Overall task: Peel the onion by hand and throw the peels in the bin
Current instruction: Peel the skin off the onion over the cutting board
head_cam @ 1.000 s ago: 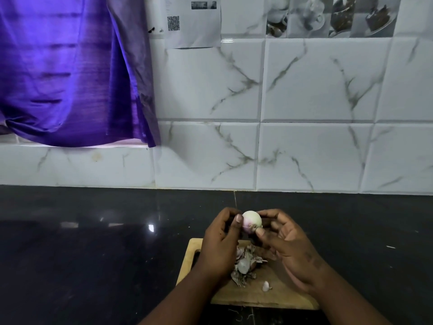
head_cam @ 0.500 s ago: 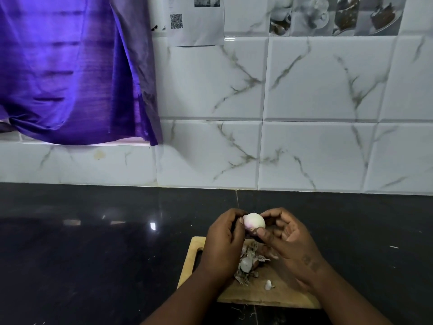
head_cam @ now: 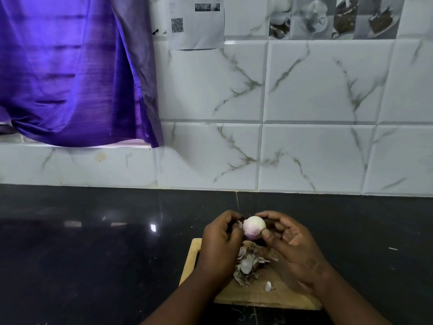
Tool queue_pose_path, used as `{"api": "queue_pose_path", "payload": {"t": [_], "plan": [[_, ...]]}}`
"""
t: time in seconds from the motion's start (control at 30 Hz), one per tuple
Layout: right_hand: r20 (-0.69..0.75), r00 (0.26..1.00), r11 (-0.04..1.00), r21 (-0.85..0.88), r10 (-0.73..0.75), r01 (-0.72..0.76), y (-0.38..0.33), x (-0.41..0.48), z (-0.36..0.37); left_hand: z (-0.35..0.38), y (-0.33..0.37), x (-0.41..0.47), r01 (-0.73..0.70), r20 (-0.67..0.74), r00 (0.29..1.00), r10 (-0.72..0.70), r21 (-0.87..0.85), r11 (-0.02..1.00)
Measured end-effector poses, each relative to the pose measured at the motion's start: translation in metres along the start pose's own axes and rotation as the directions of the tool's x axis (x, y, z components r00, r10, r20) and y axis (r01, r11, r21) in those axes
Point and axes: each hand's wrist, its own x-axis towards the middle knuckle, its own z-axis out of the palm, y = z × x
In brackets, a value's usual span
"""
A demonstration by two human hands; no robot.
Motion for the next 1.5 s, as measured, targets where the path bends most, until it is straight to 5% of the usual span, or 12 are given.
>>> {"api": "queue_pose_path", "payload": {"t": [0.17, 0.3, 0.43, 0.8, 1.5], "plan": [[0.037, 0.995, 0.987, 0.129, 0.092, -0.097, 0.003, 0.003, -0.001, 0.000, -0.002, 0.002, 0.060, 0.012, 0.998, -0.059, -0.053, 0.997], [0.014, 0.993, 0.962, 0.247, 0.117, -0.117, 0.002, 0.006, -0.002, -0.002, -0.007, 0.005, -0.010, 0.062, 0.998, 0.004, 0.100, 0.995], [-0.014, 0.997, 0.990, 0.119, 0.079, -0.076, 0.005, 0.007, 0.000, 0.001, -0.001, 0.001, -0.110, 0.084, 0.992, 0.098, 0.143, 0.984], [-0.080, 0.997, 0.991, -0.135, -0.014, 0.003, 0.008, 0.006, 0.003, 0.005, -0.002, -0.001, 0.012, 0.115, 0.993, -0.014, 0.020, 1.000], [-0.002, 0.996, 0.990, -0.109, -0.091, 0.091, 0.010, 0.005, -0.001, 0.001, 0.001, -0.004, -0.185, 0.019, 0.982, 0.186, 0.265, 0.946]]}}
